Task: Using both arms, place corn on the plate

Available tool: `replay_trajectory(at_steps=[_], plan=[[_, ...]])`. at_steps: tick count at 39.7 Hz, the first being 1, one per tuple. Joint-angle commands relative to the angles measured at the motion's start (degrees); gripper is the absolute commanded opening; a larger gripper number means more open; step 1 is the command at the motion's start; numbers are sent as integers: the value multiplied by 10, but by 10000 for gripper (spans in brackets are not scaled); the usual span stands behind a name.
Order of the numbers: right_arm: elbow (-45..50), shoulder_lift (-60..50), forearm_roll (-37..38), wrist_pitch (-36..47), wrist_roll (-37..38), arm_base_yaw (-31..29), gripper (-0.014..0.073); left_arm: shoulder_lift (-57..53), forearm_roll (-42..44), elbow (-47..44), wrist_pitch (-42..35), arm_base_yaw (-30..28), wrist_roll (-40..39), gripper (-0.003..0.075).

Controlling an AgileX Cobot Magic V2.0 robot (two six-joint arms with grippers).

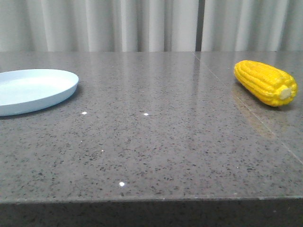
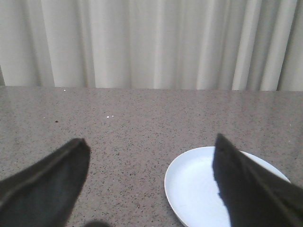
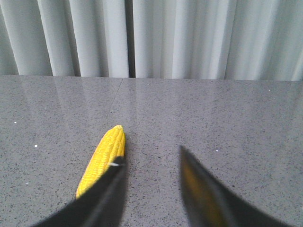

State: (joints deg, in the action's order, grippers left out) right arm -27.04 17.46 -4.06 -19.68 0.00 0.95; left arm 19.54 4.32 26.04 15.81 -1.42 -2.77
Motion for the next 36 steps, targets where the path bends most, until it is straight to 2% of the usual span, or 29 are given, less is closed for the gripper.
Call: replay_trajectory(at_steps=[1,5,14,36], plan=[[-20,9,-4,44,-6,-2,559,8,0,21,-51,0,-1,663],[-20,9,-4,45,-6,-2,636,8,0,21,-54,0,-1,650],[-20,9,-4,45,-6,-2,634,24,0,28,-62,0,-1,636],[-20,9,-4,45,-6,-2,634,372,0,237,152,59,-1,636]])
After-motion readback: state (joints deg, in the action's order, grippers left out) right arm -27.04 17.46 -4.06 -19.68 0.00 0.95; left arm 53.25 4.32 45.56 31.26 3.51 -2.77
